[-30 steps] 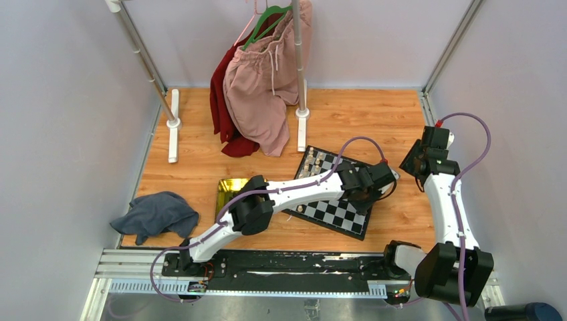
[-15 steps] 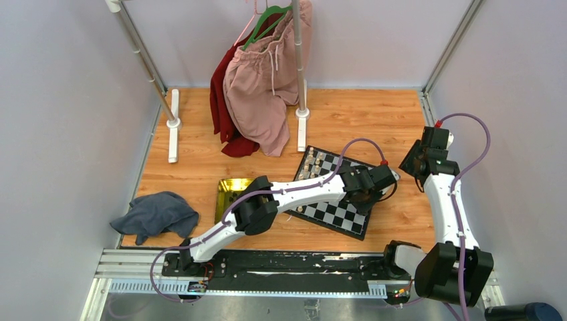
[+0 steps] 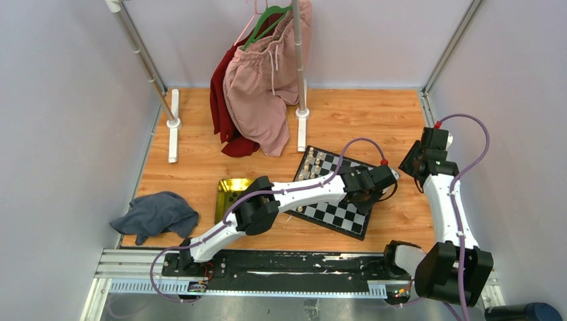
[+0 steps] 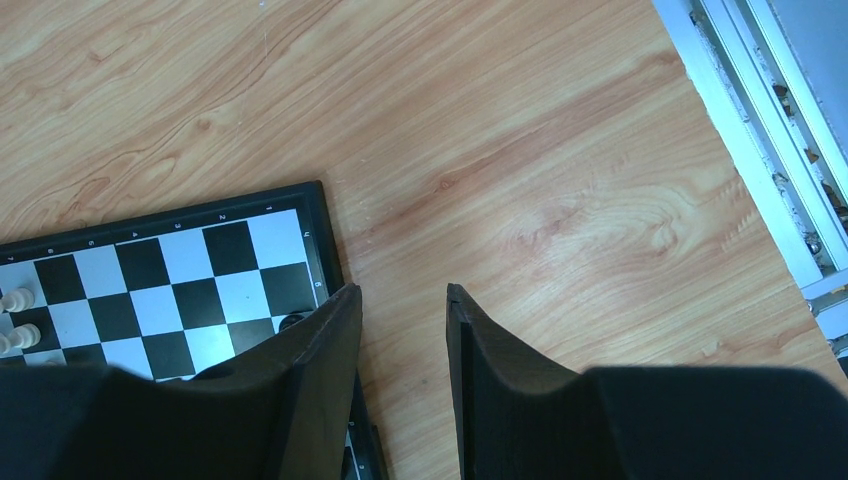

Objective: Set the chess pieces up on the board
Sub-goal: Place the chess piece on the chessboard.

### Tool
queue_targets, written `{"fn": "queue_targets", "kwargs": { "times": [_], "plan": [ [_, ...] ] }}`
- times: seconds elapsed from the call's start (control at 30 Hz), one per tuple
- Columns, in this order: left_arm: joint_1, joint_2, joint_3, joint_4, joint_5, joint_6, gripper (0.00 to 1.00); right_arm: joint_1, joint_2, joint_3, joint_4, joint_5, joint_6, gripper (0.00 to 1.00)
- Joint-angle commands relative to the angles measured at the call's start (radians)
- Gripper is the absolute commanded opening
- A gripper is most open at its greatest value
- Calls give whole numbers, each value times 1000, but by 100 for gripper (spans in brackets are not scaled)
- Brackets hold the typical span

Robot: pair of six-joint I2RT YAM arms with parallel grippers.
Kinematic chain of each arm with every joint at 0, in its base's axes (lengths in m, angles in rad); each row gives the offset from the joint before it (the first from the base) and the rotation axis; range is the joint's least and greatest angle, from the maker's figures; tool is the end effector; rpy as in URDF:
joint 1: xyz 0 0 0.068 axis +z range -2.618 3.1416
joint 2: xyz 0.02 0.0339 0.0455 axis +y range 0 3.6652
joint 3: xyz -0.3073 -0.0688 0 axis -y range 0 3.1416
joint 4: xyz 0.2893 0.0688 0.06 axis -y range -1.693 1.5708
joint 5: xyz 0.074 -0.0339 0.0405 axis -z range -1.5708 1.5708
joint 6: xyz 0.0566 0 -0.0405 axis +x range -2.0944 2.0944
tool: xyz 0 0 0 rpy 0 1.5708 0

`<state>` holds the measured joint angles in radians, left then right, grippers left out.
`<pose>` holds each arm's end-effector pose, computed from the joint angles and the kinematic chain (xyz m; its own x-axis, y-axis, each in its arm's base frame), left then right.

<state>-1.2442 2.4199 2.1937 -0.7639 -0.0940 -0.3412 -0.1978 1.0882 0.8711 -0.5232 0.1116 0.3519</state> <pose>0.2032 -0.5832 0.2011 -0.5628 0.6230 -0.5432 0.7833 0.6119 -0.1096 0.2625 -0.0590 0.2941 -0.5257 0.4547 -0.7189 0.4870 0.8538 0.1840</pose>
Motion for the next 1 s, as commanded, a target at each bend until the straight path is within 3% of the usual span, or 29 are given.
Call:
{"fn": "queue_targets", "kwargs": {
  "times": [0.0,0.23,0.73,0.97],
  "plan": [
    [-3,28,18,11,-9,7,19,-15,-11,-12,-3,-13,-2,41],
    [-3,17,-4,12,-16,11,34,-15,-11,-12,-3,-16,1,41],
    [-4,-58,-40,9,-39,7,45,-15,-41,-1,-20,-16,0,41],
    [-4,-182,-128,10,-66,-1,61,-15,-70,8,-27,-17,-4,41]
  ]
}}
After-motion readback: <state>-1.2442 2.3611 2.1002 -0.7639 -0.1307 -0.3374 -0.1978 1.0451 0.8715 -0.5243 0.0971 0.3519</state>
